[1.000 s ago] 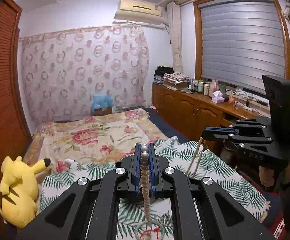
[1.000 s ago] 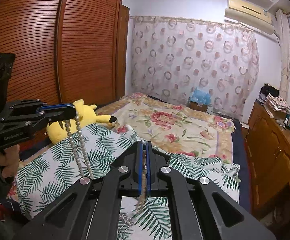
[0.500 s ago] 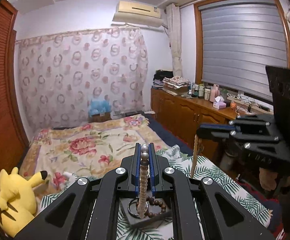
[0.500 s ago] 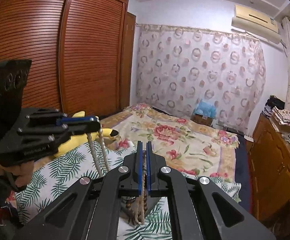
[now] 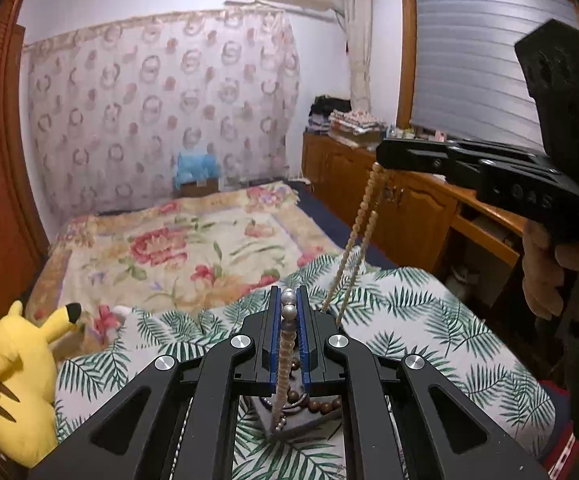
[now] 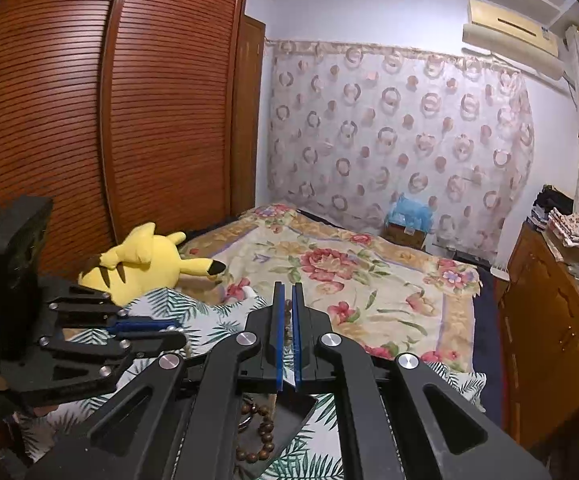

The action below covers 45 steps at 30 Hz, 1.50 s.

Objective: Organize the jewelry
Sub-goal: 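Carry the pearl strands over the black box with both grippers, then open both grippers to drop the pearl strands into the black box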

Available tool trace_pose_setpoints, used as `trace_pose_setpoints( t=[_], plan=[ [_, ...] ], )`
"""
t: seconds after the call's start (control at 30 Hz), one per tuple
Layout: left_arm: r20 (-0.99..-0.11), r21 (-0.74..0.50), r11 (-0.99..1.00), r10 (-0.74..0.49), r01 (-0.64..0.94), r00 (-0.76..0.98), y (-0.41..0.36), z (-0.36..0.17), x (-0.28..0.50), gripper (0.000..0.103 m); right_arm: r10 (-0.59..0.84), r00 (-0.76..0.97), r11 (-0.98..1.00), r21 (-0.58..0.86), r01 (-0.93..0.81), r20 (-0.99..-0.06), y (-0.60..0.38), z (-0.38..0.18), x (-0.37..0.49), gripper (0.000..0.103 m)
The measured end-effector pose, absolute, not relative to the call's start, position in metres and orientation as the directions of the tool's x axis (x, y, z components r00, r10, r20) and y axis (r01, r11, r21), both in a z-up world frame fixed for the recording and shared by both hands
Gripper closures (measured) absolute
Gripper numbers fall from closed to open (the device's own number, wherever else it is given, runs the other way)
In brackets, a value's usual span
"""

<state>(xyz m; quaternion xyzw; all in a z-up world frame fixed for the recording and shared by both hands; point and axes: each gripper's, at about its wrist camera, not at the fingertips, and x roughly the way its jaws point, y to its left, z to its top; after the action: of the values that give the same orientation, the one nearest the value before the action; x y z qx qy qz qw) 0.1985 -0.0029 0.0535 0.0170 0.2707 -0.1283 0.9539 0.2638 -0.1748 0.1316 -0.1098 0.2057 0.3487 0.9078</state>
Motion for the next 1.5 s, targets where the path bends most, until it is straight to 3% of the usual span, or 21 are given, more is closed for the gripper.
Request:
trace_pose_setpoints(
  t=[0.3, 0.8, 0.83, 0.9, 1.23, 1.33, 1.4, 1.43, 1.5],
  plan=[
    [-0.583, -0.048, 0.967, -0.229, 0.248, 0.78, 0.001, 0.028, 0.207, 0.096, 0.557, 0.667, 0.748, -0.05, -0.662, -0.494, -0.166, 0.101, 0.295, 0.099],
    [-0.66, -0.071, 0.973, -0.212, 0.221, 0.72, 0.001, -0.02, 0.196, 0.095, 0.511, 0.567, 0.744, 0.002, -0.669, -0.646, -0.143, 0.003, 0.31, 0.099],
    [-0.664, -0.075, 0.973, -0.211, 0.217, 0.717, 0.002, -0.023, 0.194, 0.094, 0.511, 0.557, 0.744, 0.011, -0.669, -0.655, -0.142, -0.003, 0.312, 0.099],
    [-0.668, -0.078, 0.975, -0.205, 0.207, 0.715, 0.005, -0.027, 0.19, 0.079, 0.514, 0.54, 0.741, 0.028, -0.671, -0.667, -0.14, -0.012, 0.312, 0.099],
    [-0.685, -0.086, 0.981, -0.184, 0.172, 0.705, 0.013, -0.04, 0.173, 0.068, 0.512, 0.528, 0.742, 0.038, -0.67, -0.677, -0.138, -0.024, 0.307, 0.098],
    [-0.685, -0.086, 0.982, -0.18, 0.167, 0.706, 0.014, -0.04, 0.168, 0.06, 0.504, 0.537, 0.748, 0.03, -0.663, -0.677, -0.137, -0.024, 0.304, 0.096],
    [-0.683, -0.086, 0.983, -0.177, 0.163, 0.708, 0.015, -0.04, 0.164, 0.053, 0.497, 0.548, 0.753, 0.02, -0.658, -0.673, -0.138, -0.024, 0.299, 0.082],
    [-0.683, -0.085, 0.983, -0.175, 0.161, 0.709, 0.016, -0.04, 0.162, 0.052, 0.493, 0.556, 0.758, 0.017, -0.652, -0.67, -0.139, -0.023, 0.297, 0.069],
    [-0.681, -0.084, 0.984, -0.172, 0.157, 0.712, 0.016, -0.04, 0.156, 0.041, 0.491, 0.567, 0.766, 0.018, -0.642, -0.661, -0.143, -0.02, 0.294, 0.065]
  ],
)
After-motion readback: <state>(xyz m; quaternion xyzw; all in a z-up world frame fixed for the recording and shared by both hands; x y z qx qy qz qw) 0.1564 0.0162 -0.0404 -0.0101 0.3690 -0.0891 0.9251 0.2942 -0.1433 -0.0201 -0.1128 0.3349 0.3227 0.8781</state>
